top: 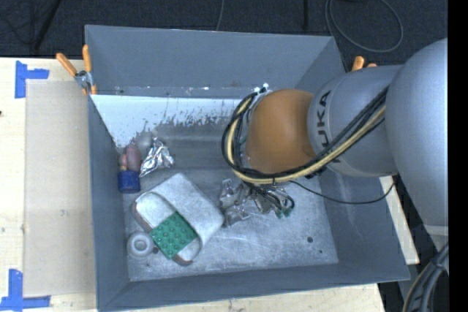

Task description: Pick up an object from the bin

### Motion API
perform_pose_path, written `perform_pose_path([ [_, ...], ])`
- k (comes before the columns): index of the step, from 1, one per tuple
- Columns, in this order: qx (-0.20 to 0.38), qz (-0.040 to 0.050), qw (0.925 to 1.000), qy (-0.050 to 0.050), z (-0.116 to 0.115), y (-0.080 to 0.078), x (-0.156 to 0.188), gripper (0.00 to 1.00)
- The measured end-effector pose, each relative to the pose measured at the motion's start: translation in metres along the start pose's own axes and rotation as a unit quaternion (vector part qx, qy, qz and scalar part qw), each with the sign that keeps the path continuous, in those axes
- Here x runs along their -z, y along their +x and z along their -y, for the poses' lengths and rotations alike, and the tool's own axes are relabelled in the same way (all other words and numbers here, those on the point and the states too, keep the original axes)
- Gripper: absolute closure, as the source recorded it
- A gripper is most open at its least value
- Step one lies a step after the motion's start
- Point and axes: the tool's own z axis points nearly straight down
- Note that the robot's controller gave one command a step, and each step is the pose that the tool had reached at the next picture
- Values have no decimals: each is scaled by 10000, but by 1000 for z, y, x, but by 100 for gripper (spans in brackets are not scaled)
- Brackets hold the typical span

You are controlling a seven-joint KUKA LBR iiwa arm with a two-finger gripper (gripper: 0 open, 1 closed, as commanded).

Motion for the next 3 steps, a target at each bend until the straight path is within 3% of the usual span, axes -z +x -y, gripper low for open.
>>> perform_pose_path([
  [1,-102,77,9999,11,10,-23,101,100],
  [2,-99,31,9999,1,9,-20,96,0],
  [3,119,26,9999,4,-51,-44,14,0],
])
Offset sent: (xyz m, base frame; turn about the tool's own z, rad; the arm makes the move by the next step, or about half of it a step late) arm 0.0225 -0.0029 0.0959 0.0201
